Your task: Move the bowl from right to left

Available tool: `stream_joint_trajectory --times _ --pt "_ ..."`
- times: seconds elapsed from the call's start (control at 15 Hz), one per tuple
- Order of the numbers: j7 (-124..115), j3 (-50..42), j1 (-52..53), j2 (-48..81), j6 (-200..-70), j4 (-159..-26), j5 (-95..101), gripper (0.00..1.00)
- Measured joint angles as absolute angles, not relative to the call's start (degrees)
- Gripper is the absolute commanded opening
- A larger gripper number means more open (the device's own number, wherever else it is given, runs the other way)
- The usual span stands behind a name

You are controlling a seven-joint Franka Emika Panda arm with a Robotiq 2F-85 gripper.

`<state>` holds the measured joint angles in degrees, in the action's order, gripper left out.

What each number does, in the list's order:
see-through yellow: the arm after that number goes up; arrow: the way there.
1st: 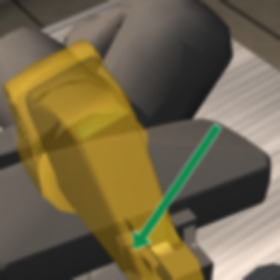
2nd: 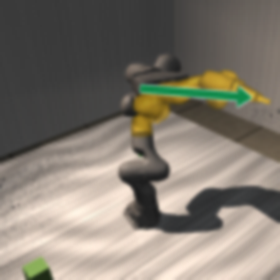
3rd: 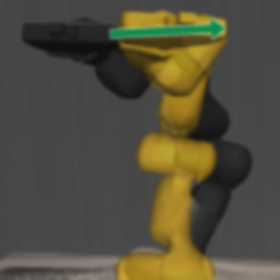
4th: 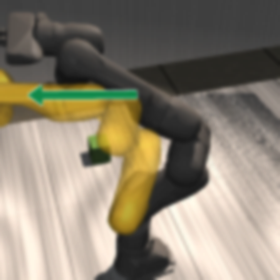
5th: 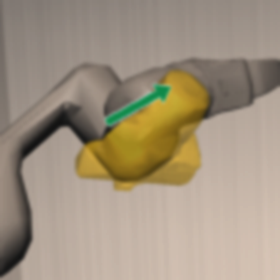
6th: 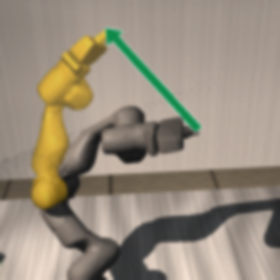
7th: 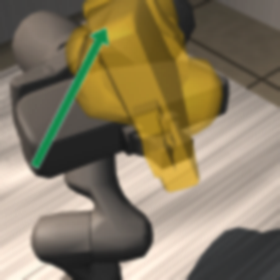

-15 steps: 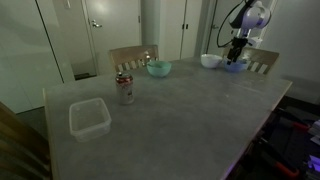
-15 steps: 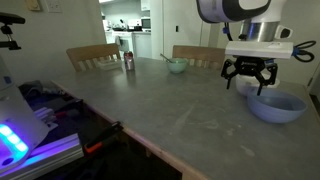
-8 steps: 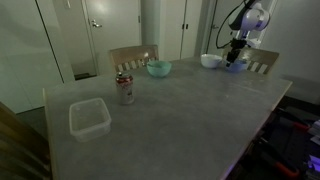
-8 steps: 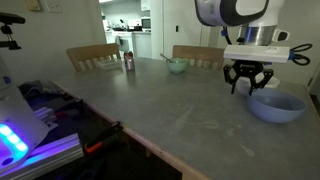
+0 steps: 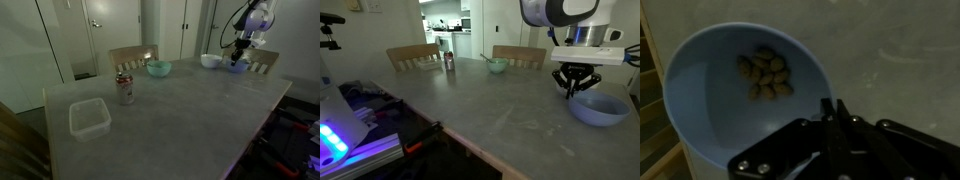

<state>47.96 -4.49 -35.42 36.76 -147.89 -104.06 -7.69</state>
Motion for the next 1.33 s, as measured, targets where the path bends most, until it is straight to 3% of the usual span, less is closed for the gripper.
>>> stream_joint_trajectory --times 0.67,1.33 --pt "43.5 -5.9 -34.2 35.5 -150.5 -106.0 -5.5 0.01" --pt "22.6 -15.5 -21.7 23.6 -155.9 -122.5 11.8 0.01"
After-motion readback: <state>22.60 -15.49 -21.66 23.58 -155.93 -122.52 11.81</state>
